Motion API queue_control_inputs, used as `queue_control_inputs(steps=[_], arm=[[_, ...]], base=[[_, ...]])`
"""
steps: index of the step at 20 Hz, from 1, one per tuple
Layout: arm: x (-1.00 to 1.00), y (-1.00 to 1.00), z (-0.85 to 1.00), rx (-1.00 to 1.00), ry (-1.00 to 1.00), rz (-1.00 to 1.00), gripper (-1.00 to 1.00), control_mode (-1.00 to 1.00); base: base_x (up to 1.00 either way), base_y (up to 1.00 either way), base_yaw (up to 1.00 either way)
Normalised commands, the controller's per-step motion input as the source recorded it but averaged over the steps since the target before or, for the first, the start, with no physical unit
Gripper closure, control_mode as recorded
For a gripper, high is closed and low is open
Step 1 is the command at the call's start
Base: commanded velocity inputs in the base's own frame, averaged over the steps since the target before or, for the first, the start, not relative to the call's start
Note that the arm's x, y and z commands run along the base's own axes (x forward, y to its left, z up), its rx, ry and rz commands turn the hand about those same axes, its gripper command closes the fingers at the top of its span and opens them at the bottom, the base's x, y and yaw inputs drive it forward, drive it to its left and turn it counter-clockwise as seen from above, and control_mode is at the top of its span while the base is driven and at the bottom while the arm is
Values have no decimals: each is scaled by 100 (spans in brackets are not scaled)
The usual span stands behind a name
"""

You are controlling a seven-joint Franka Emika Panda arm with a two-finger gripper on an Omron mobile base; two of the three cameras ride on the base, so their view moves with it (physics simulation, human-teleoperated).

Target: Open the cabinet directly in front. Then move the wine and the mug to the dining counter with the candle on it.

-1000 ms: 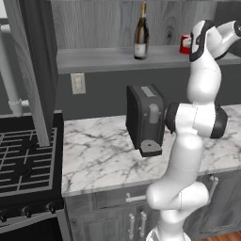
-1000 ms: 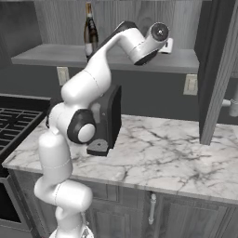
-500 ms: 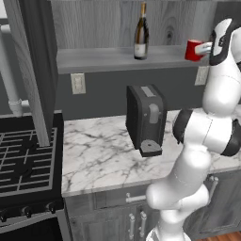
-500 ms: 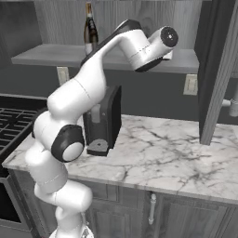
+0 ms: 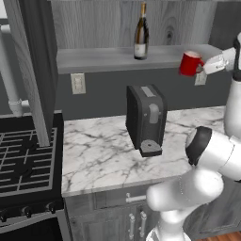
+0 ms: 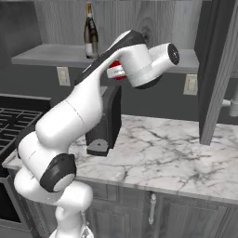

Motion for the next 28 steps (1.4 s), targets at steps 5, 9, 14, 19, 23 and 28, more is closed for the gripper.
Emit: queue_control_inputs(steps=[5, 9, 14, 19, 23, 28], arm=[[-100, 84, -60, -16, 0, 48, 100, -100], [-96, 40, -57, -9, -15, 27, 100, -100], [-69, 0, -52, 0, -32, 0, 100, -100], [-4, 4, -20, 0, -18, -13, 100, -100], [0, 0, 0, 2, -7, -9, 100, -100], [0, 0, 0, 0, 0, 0, 100, -100]], base=[[0, 0, 0], [0, 0, 0], [0, 0, 0], [0, 0, 0], [0, 0, 0], [0, 0, 0]])
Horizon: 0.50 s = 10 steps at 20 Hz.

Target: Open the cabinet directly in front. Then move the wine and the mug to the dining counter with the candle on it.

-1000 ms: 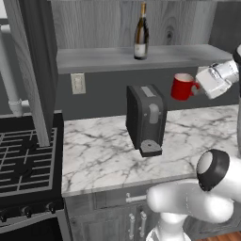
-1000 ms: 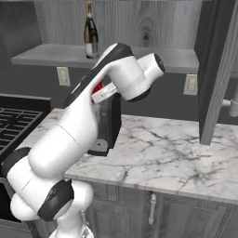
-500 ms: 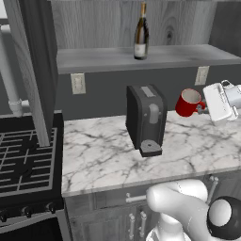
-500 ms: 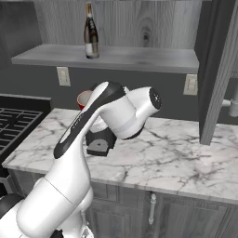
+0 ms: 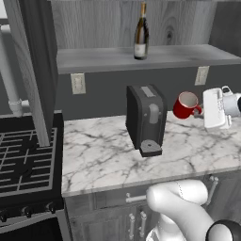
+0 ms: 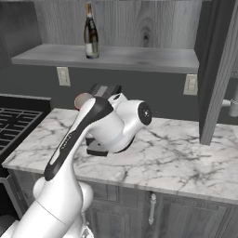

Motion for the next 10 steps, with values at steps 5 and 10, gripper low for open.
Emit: queue_control_inputs(steps=[5, 10], arm=[[0, 0, 0, 0, 0, 0, 100, -100], [-10, 0, 0, 0, 0, 0, 100, 100]], base=[[0, 0, 0], [-10, 0, 0]])
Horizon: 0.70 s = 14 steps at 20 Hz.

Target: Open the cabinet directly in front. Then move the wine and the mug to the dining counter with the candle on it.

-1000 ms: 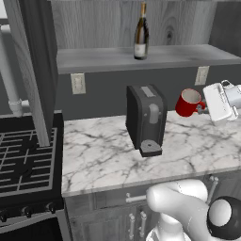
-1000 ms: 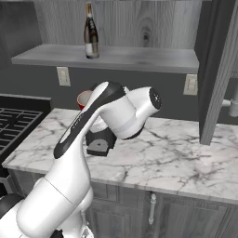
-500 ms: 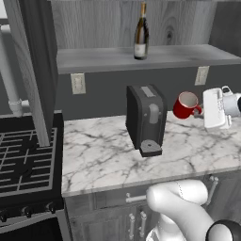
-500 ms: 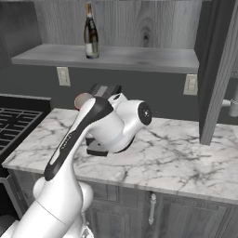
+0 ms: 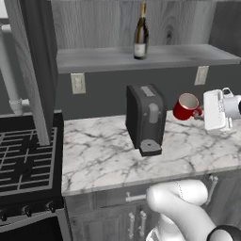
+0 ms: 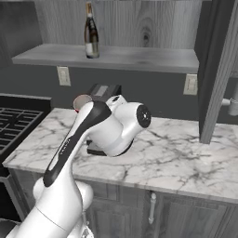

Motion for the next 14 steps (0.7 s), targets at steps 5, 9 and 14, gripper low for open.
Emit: queue_control_inputs(steps=[5, 9, 14], arm=[[0, 0, 0, 0, 0, 0, 100, 100], [0, 0, 0, 0, 0, 0, 100, 100], [0, 0, 0, 0, 0, 0, 100, 100]], base=[[-90, 0, 15], [-93, 0, 66], [-21, 0, 95]])
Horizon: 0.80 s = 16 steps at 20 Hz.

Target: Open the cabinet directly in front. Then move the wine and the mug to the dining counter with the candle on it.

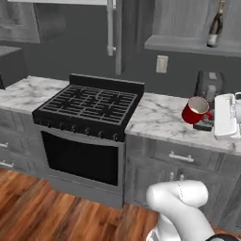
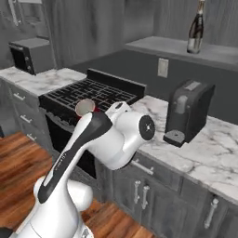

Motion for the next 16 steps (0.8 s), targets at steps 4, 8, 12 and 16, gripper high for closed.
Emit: queue_control_inputs(steps=[4, 8, 12, 16], arm=[[0, 0, 0, 0, 0, 0, 100, 100], [0, 0, 0, 0, 0, 0, 100, 100], [0, 0, 0, 0, 0, 0, 100, 100], [0, 0, 0, 0, 0, 0, 100, 100]], base=[[-4, 0, 100], [-4, 0, 100], [-4, 0, 100], [-3, 0, 100]])
